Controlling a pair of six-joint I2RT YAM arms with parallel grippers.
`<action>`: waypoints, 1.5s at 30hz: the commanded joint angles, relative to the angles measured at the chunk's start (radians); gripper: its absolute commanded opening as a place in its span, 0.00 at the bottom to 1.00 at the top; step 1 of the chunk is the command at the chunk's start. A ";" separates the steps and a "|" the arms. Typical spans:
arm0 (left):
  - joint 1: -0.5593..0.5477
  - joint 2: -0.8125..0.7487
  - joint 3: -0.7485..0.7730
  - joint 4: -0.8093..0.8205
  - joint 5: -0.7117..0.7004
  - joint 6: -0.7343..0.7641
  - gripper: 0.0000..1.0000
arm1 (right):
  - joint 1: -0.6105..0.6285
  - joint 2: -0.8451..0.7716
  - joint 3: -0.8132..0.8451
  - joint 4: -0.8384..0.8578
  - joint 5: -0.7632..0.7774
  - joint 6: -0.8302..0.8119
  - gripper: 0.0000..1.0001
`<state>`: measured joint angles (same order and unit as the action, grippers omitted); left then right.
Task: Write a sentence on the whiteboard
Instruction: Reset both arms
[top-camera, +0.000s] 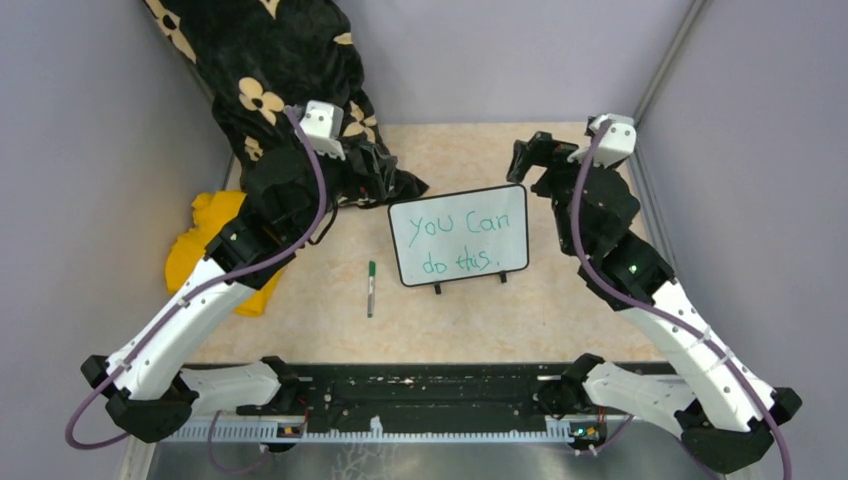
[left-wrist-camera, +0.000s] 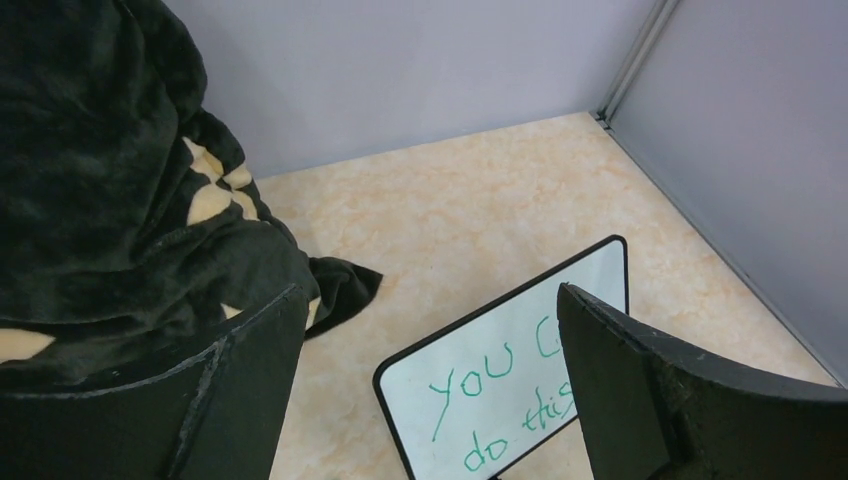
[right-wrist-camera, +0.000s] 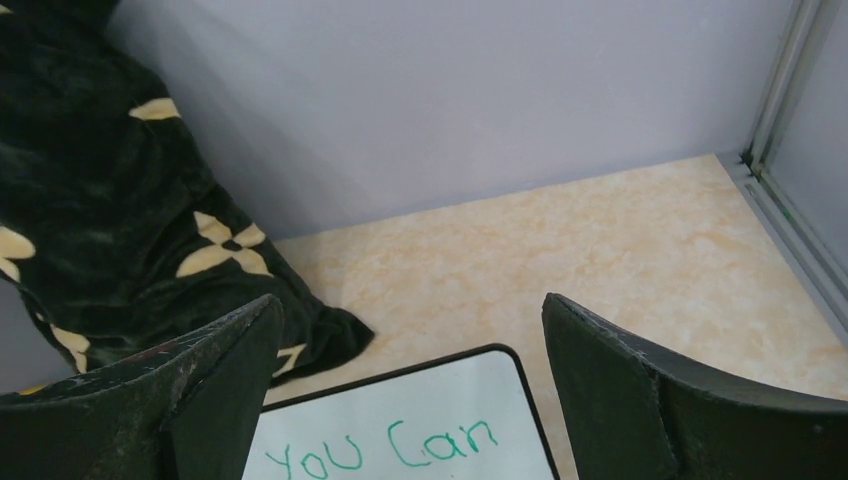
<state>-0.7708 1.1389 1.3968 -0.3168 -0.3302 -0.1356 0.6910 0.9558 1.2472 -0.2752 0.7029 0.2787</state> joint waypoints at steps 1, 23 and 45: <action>-0.002 -0.040 0.028 0.029 -0.031 0.042 0.99 | -0.003 -0.078 0.043 0.096 -0.095 -0.086 0.99; -0.003 -0.097 0.064 0.018 -0.024 0.037 0.99 | 0.487 0.004 -0.106 0.693 0.284 -0.628 0.99; -0.002 -0.088 -0.020 0.078 0.097 0.017 0.99 | 0.487 -0.130 -0.272 0.614 0.397 -0.549 0.99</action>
<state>-0.7708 1.0592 1.3941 -0.2867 -0.2558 -0.1139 1.1698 0.8444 0.9798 0.3210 1.0809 -0.2836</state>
